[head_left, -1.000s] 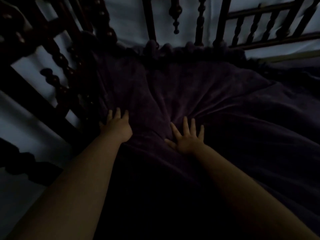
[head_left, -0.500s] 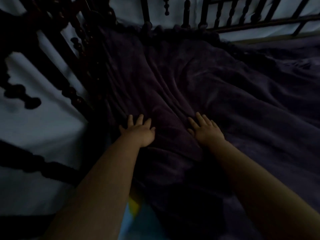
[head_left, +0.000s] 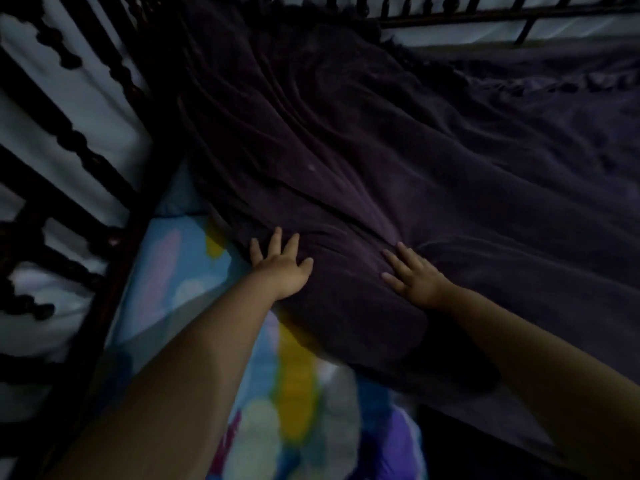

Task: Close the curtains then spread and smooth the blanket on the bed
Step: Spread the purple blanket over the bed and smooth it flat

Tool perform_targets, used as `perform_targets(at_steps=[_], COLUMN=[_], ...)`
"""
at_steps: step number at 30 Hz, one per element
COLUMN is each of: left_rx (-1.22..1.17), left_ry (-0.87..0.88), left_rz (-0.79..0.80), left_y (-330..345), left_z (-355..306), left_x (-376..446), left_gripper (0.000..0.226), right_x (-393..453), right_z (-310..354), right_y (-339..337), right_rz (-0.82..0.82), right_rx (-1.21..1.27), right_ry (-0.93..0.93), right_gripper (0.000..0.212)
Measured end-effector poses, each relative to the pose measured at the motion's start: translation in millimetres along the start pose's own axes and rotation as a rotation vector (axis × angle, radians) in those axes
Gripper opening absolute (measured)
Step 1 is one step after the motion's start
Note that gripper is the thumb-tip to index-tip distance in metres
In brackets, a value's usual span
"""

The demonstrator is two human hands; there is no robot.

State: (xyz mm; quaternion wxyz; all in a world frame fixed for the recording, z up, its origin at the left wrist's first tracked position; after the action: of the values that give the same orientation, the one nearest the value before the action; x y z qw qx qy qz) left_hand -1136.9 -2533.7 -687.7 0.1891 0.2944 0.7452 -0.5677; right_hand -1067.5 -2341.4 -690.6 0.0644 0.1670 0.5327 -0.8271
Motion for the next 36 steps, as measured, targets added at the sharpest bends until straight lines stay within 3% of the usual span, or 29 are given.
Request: perform_targets(at_steps=[2,4,6,9,11,13,15,18,20,22,25,28,30,33,36], left_rx=[-0.108,-0.249,-0.336,-0.530,-0.635,-0.638,-0.544,-0.569,-0.731,-0.857,-1.108,-1.212,-1.210,-1.191,-1.185], left_ry=[-0.028,-0.049,-0.093,-0.198,-0.180,-0.132,-0.097,-0.114,-0.247,-0.317,-0.256,-0.126,-0.063,0.025,0.122], left_rz=[-0.075,-0.256,-0.428,-0.452,-0.410,-0.338,-0.152,0.079,0.160,0.218,0.349,0.485,0.542,0.651,0.725], left_y=[21.8,35.5,57.8,103.9,130.0,157.1,196.5,252.6,279.1,294.8,301.3,301.6,300.4,300.9,297.6], left_z=[-11.2,-18.3,-28.0,-40.2,-50.5,-66.1,-85.1,-102.9,-98.0,-89.5,-88.2,-88.0,-84.4,-81.6,-79.4], left_x=[-25.1,-52.4,-88.4,-126.4,-136.2,-145.5,-155.4,-177.4,-192.7,-203.0,-220.4,-251.2,-283.2,-345.1,-413.1], left_gripper=[0.058,0.059,0.062,0.066,0.061,0.050,0.044,0.060,0.083,0.090,0.073,0.038,0.022,0.022,0.028], right_x=[-35.9,-77.4,-124.8,-192.4,-221.3,-251.2,-272.9,-281.4,-277.1,-276.2,-285.8,-308.3,-330.7,-371.8,-413.6], right_z=[-12.5,-37.1,-72.6,-98.0,-104.7,-103.9,-103.5,-104.6,-109.4,-120.7,-119.4,-119.0,-103.2,-77.2,-50.7], right_y=[3.7,21.8,24.8,12.9,9.0,6.3,16.1,36.3,47.5,63.3,73.9,87.5,89.1,87.2,82.5], right_rz=[0.042,0.167,0.134,0.076,-0.022,-0.172,-0.276,-0.259,-0.123,0.043,0.216,0.506,0.636,0.727,0.772], right_rx=[0.104,0.074,0.065,0.002,-0.172,-0.329,-0.422,-0.439,-0.342,-0.312,-0.289,0.080,0.268,0.339,0.494], right_ry=[-0.042,-0.052,-0.070,-0.225,-0.393,-0.568,-0.673,-0.571,-0.339,-0.103,0.030,0.131,0.032,-0.145,-0.203], right_gripper=[0.056,0.052,0.052,0.074,0.084,0.069,0.045,0.026,0.029,0.056,0.079,0.091,0.084,0.044,0.034])
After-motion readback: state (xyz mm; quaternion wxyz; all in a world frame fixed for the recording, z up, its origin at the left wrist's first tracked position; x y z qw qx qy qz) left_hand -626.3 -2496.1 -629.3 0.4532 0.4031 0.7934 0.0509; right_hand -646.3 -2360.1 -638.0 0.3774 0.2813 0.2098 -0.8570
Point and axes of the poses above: each hand's wrist, its own x-axis towards the middle knuckle, its own y-axis out of the palm, z = x × y, the point moved 8 cm from there along x, towards the middle knuckle, and after that the axes turned 1 degree about z, right-handed, at the moved point
